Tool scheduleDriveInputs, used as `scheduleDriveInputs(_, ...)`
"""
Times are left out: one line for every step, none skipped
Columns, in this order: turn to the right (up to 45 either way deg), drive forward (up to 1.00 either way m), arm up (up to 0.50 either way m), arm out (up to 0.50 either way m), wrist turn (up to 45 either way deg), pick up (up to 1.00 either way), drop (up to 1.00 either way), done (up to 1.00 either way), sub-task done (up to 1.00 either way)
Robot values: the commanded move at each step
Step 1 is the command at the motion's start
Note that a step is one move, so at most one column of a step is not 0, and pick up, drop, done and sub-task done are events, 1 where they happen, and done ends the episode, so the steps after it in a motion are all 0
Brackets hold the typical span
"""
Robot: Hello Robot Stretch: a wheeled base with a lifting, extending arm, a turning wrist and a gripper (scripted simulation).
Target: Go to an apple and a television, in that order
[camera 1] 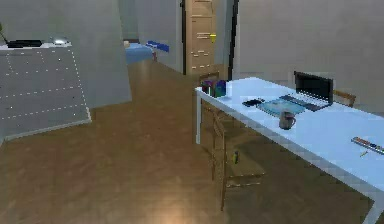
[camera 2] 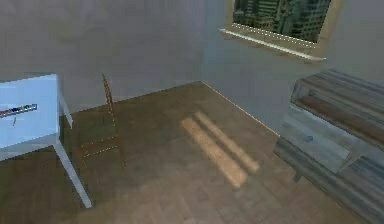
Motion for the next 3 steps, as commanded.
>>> scheduleDriveInputs(-3.0, 0.00, 0.00, 0.00, 0.0, 0.00, 0.00, 0.00, 0.00)
scheduleDriveInputs(0.0, 0.30, 0.00, 0.00, 0.0, 0.00, 0.00, 0.00, 0.00)
scheduleDriveInputs(-18.0, 0.00, 0.00, 0.00, 0.0, 0.00, 0.00, 0.00, 0.00)
